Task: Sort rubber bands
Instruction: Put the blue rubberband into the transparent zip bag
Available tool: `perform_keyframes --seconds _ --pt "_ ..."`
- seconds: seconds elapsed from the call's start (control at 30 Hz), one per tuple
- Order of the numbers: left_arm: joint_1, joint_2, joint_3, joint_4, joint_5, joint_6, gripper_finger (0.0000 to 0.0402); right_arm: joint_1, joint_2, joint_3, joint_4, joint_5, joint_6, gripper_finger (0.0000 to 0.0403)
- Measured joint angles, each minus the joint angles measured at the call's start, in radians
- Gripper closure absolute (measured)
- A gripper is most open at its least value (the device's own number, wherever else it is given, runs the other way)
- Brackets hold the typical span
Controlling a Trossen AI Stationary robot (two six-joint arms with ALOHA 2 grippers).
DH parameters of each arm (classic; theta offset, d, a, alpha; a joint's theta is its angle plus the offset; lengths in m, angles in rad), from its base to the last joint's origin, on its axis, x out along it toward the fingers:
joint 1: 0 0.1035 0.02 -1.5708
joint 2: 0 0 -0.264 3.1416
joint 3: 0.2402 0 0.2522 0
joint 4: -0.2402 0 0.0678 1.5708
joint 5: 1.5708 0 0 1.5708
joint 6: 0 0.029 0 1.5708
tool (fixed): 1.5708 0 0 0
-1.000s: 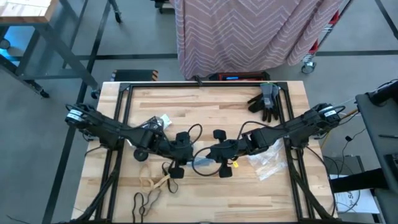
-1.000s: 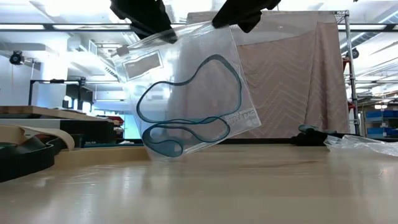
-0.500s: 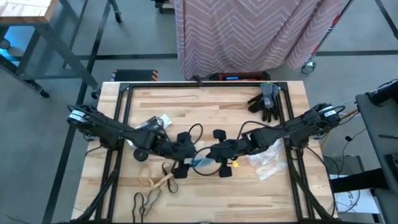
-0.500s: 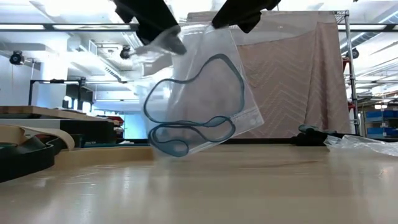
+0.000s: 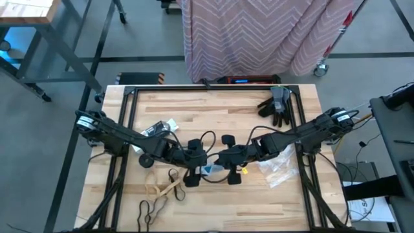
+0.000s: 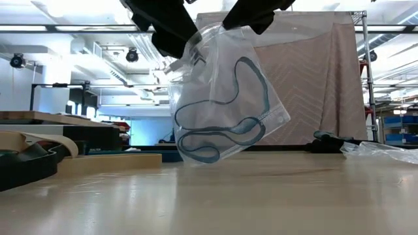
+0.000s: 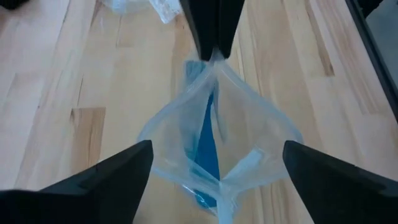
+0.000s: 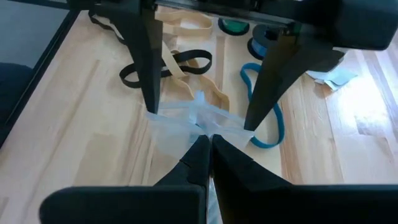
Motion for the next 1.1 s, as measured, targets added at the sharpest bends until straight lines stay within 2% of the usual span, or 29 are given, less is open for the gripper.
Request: perform_keyframes --seconds 0.3,0.77,1.1 --pt "-0.003 -0.018 0.000 -0.040 0.000 -0.001 0.0049 0.000 0.000 0.000 -0.003 0.000 -0.001 0.0403" --pt "-0.020 -0.139 0.061 -0.294 0.008 0.007 0.0054 0.000 0.000 0.000 -0.006 0.001 -0.001 0.0403" --pt "-0.021 -0.216 -0.005 -0.444 -0.021 -0.115 0.0054 0.000 0.000 0.000 -0.006 0.000 -0.001 0.0403"
